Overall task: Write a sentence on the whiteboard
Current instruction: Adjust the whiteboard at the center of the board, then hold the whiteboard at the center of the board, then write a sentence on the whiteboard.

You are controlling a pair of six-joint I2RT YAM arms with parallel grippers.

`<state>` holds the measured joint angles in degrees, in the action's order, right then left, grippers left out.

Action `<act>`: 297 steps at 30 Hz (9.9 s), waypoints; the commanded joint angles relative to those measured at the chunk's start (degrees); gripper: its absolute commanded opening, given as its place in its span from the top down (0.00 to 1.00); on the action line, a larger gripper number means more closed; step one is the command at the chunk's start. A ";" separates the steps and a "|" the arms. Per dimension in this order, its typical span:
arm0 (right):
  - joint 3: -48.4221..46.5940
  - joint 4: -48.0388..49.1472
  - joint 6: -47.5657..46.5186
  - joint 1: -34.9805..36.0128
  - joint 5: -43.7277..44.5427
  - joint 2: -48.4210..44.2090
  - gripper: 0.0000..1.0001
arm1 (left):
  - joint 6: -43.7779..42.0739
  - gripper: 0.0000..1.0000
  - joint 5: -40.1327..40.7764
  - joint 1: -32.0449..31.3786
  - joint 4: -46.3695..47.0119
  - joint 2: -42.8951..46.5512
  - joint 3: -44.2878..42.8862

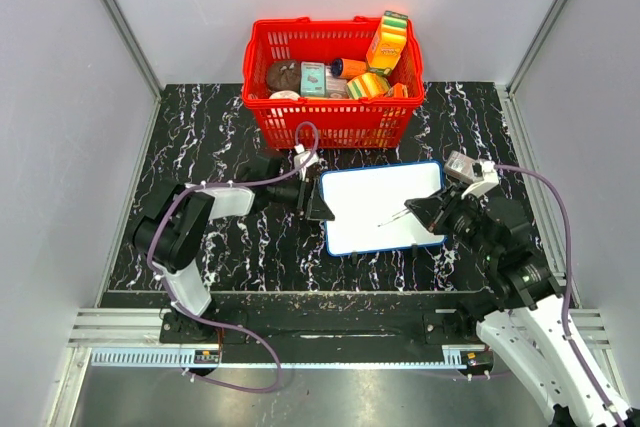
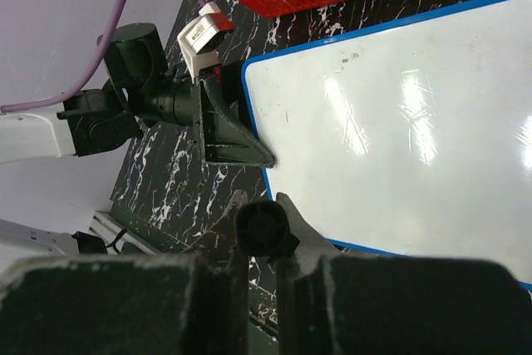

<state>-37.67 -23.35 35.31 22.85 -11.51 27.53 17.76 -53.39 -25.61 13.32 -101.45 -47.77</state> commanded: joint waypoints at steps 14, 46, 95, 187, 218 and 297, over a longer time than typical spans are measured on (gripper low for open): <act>-1.53 11.13 -6.04 0.26 -0.80 9.56 1.00 | -1.15 0.09 20.51 1.17 5.04 15.21 8.12; -1.35 8.42 -6.31 0.26 -0.01 7.28 1.00 | 2.37 0.01 27.01 3.11 18.49 29.29 18.68; -6.98 16.50 -8.15 15.29 14.32 19.23 1.00 | 8.34 0.01 12.61 3.37 25.35 11.10 7.43; 2.42 46.47 -21.07 20.83 29.61 32.42 1.00 | 11.25 1.00 -0.32 0.29 26.58 2.57 -0.13; 6.82 47.78 -16.33 20.83 27.59 24.77 1.00 | 11.07 1.00 -0.41 0.21 26.23 2.40 -0.40; 6.73 47.88 -14.66 20.92 31.46 30.22 1.00 | 10.98 1.00 -1.11 0.21 25.70 1.96 -0.92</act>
<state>-31.70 24.60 20.67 43.48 18.98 58.24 34.39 -55.27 -25.54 36.97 -99.15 -46.92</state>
